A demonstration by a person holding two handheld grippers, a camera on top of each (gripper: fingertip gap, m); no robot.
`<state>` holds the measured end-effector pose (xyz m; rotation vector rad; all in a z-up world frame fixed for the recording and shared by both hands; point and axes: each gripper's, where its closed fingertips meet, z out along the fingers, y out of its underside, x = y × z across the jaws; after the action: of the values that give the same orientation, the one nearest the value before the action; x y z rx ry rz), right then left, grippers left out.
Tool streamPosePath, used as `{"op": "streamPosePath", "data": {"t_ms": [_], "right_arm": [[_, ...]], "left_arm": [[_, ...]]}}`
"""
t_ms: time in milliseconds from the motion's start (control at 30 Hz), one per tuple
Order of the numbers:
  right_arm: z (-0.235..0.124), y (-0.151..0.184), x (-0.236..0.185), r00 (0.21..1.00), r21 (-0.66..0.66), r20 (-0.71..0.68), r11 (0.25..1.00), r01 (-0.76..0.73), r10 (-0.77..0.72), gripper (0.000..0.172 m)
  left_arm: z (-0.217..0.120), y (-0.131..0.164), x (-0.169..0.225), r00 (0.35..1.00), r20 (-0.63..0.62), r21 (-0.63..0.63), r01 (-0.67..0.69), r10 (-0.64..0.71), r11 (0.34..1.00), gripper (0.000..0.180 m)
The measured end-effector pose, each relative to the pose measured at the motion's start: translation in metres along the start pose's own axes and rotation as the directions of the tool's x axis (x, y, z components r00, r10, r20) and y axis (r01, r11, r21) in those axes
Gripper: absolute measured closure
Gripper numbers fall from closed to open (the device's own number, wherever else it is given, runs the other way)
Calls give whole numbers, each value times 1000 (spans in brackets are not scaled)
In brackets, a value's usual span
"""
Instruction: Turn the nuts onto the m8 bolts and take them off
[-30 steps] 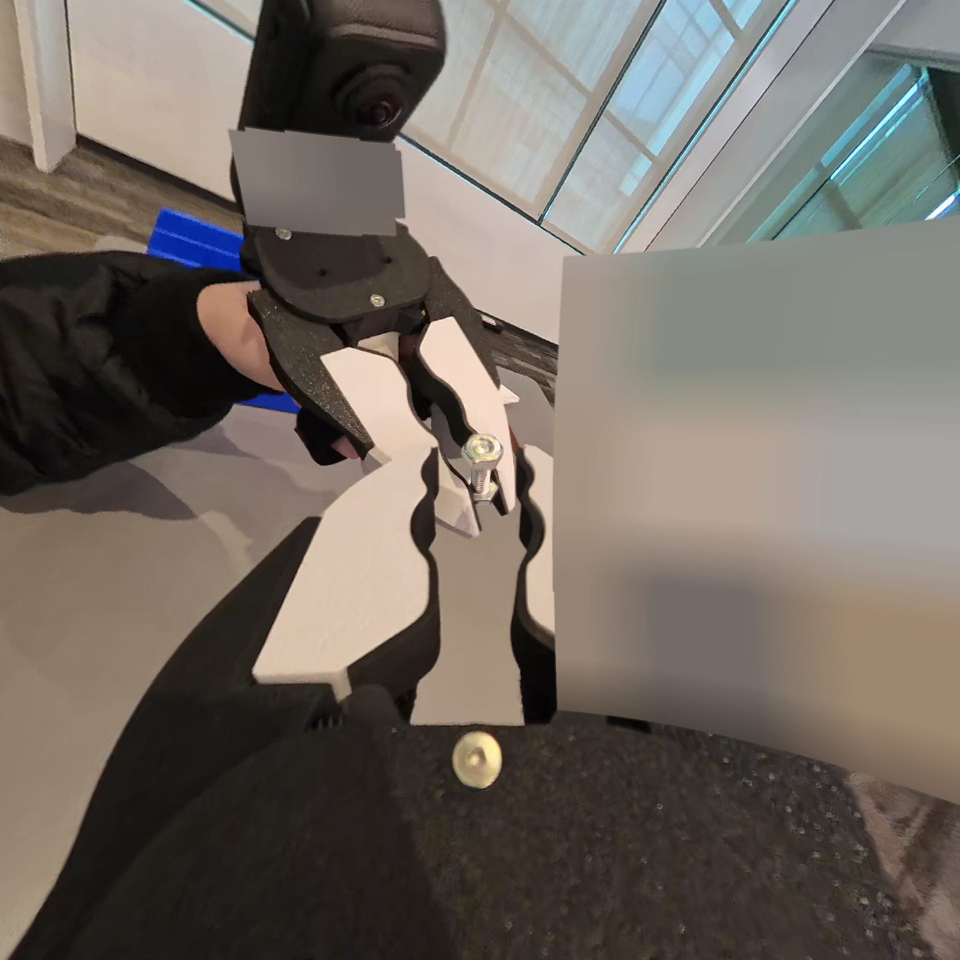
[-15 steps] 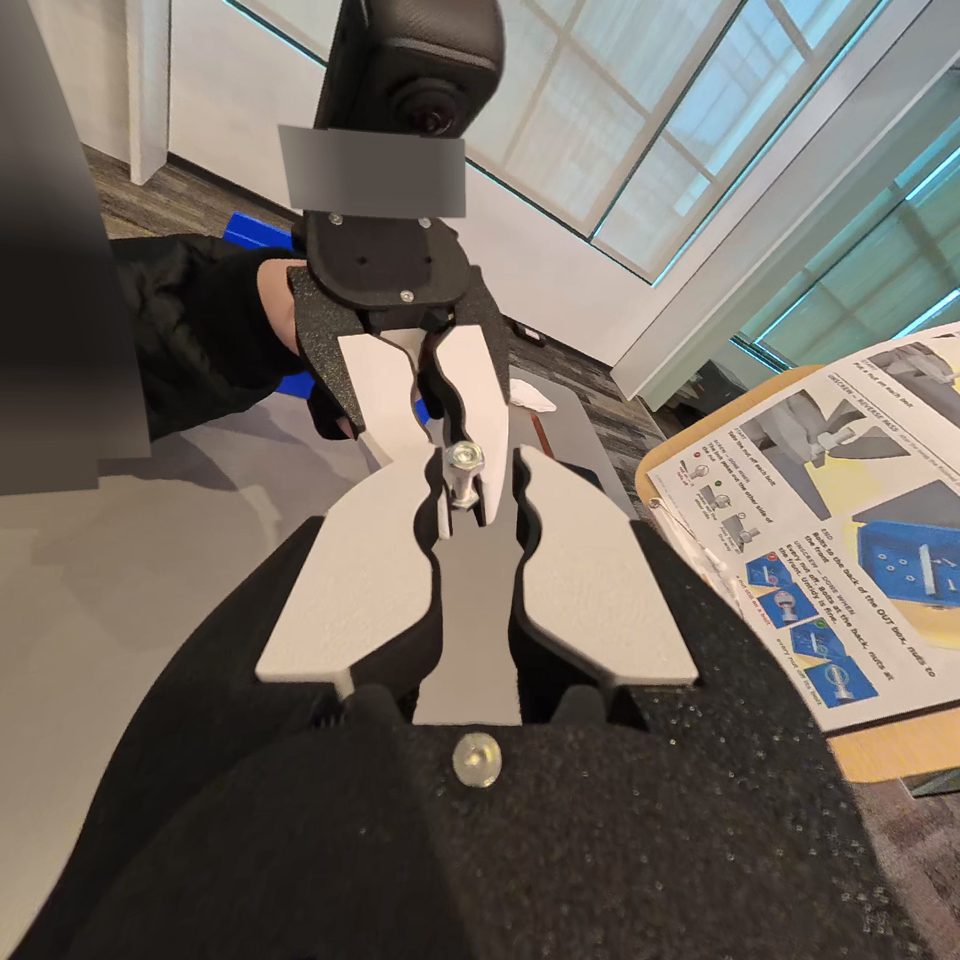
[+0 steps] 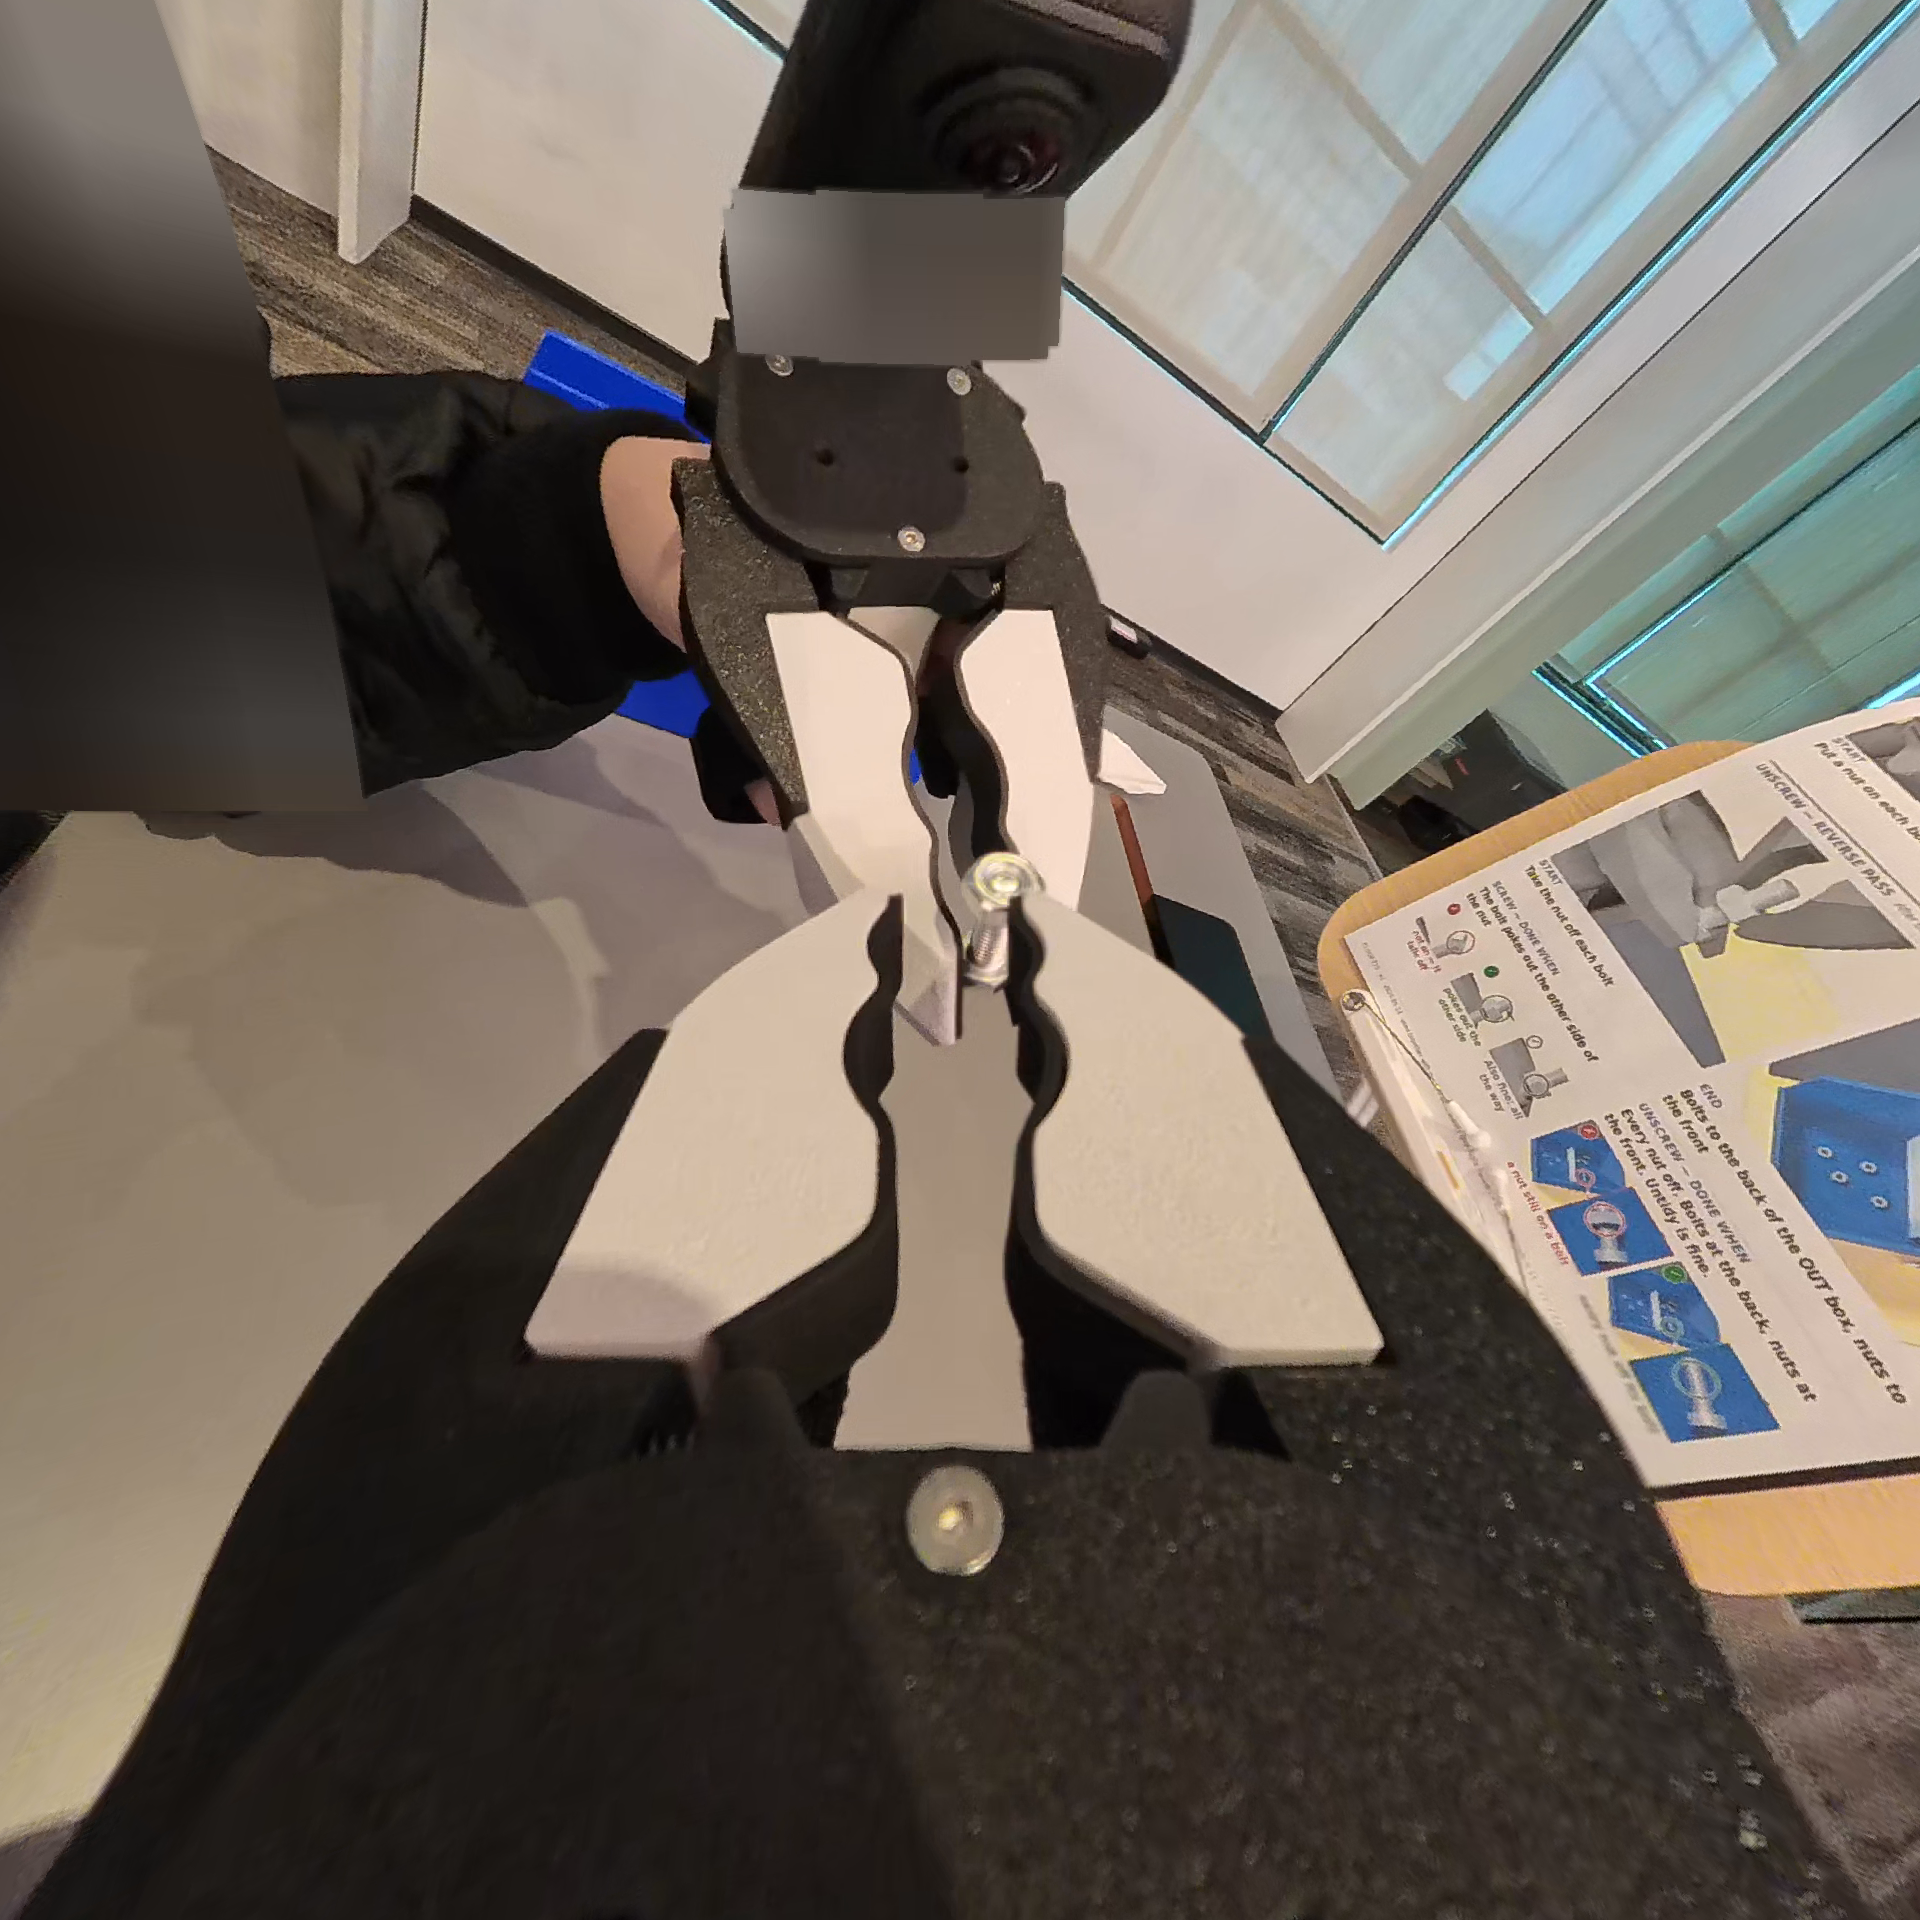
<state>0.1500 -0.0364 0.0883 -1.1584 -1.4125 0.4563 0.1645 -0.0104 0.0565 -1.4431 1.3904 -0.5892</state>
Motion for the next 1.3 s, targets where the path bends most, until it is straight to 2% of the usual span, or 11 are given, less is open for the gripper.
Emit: {"op": "streamPosePath", "data": {"t_ms": [100, 200, 333, 533, 667, 867, 1000, 1067, 1167, 1267, 1300], "right_arm": [[2, -4, 3, 1000, 29, -24, 1000, 0, 1, 149], [4, 2, 1, 1000, -12, -10, 1000, 0, 0, 145], [-1, -1, 0, 999, 10, 14, 999, -36, 36, 157], [4, 2, 3, 1000, -4, -11, 1000, -29, 29, 146], [-1, -1, -4, 998, 13, 41, 999, -39, 39, 159], [3, -2, 3, 999, 24, -4, 999, -41, 42, 142], [-1, -4, -7, 996, 27, 64, 998, -59, 57, 159], [-1, -7, -1, 997, 51, 31, 997, -65, 64, 157], [2, -8, 5, 998, 66, -9, 996, -61, 62, 141], [3, -4, -3, 997, 36, 38, 997, -65, 64, 140], [1, -5, -6, 996, 40, 60, 997, -64, 62, 147]], "left_arm": [[1, -1, 2, 1000, -4, 1, -7, 7, 1000, 165], [2, 1, 0, 1000, 6, -7, -9, 9, 1000, 165], [1, 0, -2, 1000, 2, 10, 15, -15, 1000, 165], [2, -2, 1, 1000, 0, 8, -3, 3, 1000, 165], [-2, -3, -3, 1000, 6, 23, 16, -16, 1000, 165], [0, -4, 1, 1000, 5, 19, -5, 4, 1000, 165], [-3, -4, -4, 1000, 17, 29, 15, -16, 999, 165], [-3, -5, -3, 1000, 14, 33, 14, -14, 999, 165], [-2, -7, 1, 1000, 10, 31, -2, 2, 1000, 165], [-2, -6, -2, 1000, 17, 28, 2, -2, 1000, 165], [-3, -6, -4, 1000, 23, 34, 8, -9, 999, 165]]}}
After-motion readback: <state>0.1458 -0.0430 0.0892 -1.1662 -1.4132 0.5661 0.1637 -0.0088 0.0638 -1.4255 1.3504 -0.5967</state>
